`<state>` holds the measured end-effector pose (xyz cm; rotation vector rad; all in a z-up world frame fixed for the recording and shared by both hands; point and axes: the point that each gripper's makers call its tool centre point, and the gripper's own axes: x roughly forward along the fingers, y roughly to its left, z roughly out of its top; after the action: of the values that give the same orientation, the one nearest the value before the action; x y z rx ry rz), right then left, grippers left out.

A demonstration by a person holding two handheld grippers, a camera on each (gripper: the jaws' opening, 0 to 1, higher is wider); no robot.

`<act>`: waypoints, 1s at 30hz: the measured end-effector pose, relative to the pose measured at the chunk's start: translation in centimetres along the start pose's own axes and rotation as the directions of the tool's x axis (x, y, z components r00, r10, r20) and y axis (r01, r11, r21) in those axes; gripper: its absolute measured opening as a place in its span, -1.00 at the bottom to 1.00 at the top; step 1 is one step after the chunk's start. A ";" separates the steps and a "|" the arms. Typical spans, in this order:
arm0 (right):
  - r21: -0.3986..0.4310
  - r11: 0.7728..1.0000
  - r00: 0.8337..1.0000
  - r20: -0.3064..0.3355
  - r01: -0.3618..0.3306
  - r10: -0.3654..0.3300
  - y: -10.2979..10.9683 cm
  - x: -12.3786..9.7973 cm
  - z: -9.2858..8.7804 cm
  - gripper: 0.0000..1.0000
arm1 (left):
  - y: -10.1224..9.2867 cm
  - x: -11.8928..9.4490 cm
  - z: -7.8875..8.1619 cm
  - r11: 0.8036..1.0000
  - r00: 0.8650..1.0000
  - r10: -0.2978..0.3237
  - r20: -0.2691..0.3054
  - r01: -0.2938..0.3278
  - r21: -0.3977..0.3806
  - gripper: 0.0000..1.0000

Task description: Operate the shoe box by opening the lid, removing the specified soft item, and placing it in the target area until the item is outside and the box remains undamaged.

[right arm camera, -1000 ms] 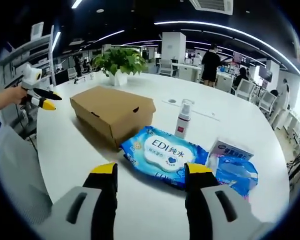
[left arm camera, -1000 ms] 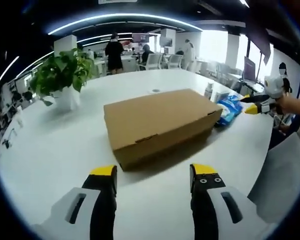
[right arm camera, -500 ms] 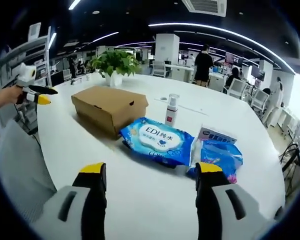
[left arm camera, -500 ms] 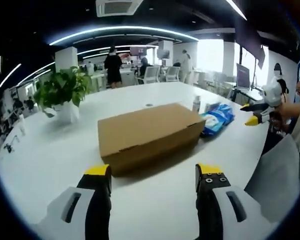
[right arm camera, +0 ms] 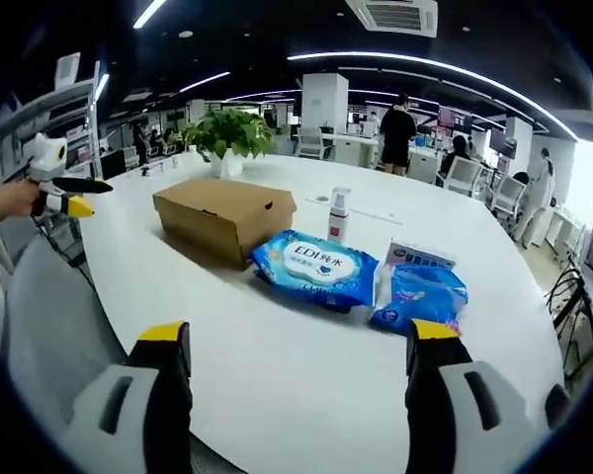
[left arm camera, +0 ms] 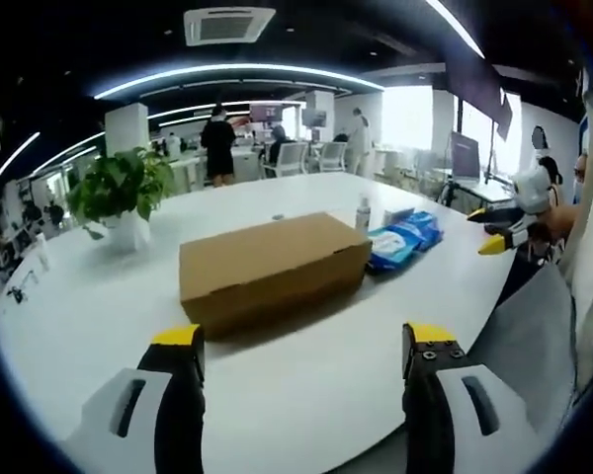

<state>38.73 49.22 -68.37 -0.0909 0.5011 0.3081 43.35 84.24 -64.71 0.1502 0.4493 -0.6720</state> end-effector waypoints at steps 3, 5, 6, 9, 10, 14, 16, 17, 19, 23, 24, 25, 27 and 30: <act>0.022 1.000 1.000 0.012 0.003 -0.003 0.0 -0.5 0.1 0.82 | -0.6 -0.7 0.3 1.000 1.000 0.001 0.028 0.000 -0.030 0.83; 0.043 0.999 1.000 0.022 0.003 -0.004 -0.1 -0.8 0.1 0.87 | -0.8 -1.0 0.3 1.000 0.999 0.009 0.031 -0.008 -0.021 0.86; 0.045 0.999 1.000 0.024 0.005 -0.006 0.0 -0.9 0.1 0.90 | -0.8 -1.1 0.3 1.000 0.999 0.010 0.030 -0.009 -0.021 0.89; 0.058 0.998 1.000 0.028 0.004 -0.006 -0.1 -1.2 0.1 0.92 | -1.0 -1.3 0.5 1.000 0.999 0.011 0.037 -0.009 -0.030 1.00; 0.063 0.998 1.000 0.026 0.001 -0.003 0.0 -1.2 0.2 0.92 | -1.0 -1.4 0.5 0.999 0.999 0.012 0.036 -0.011 -0.036 0.99; 0.062 0.998 0.999 0.033 0.001 -0.004 -0.1 -1.2 0.6 0.92 | -1.0 -1.3 0.8 0.999 0.999 0.011 0.038 -0.009 -0.050 1.00; 0.052 0.999 0.999 0.035 0.005 -0.007 -0.1 -1.2 0.8 0.92 | -1.0 -1.2 0.8 0.999 0.999 0.010 0.037 -0.008 -0.043 1.00; 0.047 0.999 0.999 0.038 0.007 -0.009 -0.1 -1.2 0.9 0.92 | -1.1 -1.2 0.8 0.999 0.999 0.008 0.035 -0.007 -0.039 1.00; 0.047 0.999 0.999 0.043 0.007 -0.009 -0.1 -1.2 1.0 0.92 | -1.1 -1.1 1.0 0.999 0.999 0.007 0.039 -0.006 -0.033 1.00; 0.049 0.999 0.999 0.043 0.008 -0.010 -0.1 -1.3 1.0 0.92 | -1.1 -1.1 1.1 0.999 0.999 0.009 0.043 -0.007 -0.043 1.00; 0.049 0.999 0.999 0.045 0.009 -0.011 0.0 -1.4 1.0 0.92 | -1.0 -1.1 1.1 0.999 0.999 0.009 0.043 -0.007 -0.043 1.00; 0.050 0.999 0.999 0.045 0.009 -0.011 0.0 -1.4 1.0 0.92 | -1.0 -1.1 1.0 0.999 0.999 0.009 0.042 -0.008 -0.043 1.00; 0.055 0.998 0.999 0.046 0.009 -0.011 -0.1 -1.4 1.0 0.92 | -0.9 -1.1 1.0 0.999 0.999 0.011 0.043 -0.009 -0.046 1.00; 0.055 0.998 0.999 0.046 0.013 -0.015 -0.2 -1.5 1.0 0.92 | -0.8 -1.1 0.9 0.999 0.999 0.014 0.043 -0.012 -0.048 1.00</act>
<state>38.00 48.80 -66.75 -0.0346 0.4627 0.2821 42.41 83.93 -63.39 0.0932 0.4219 -0.6499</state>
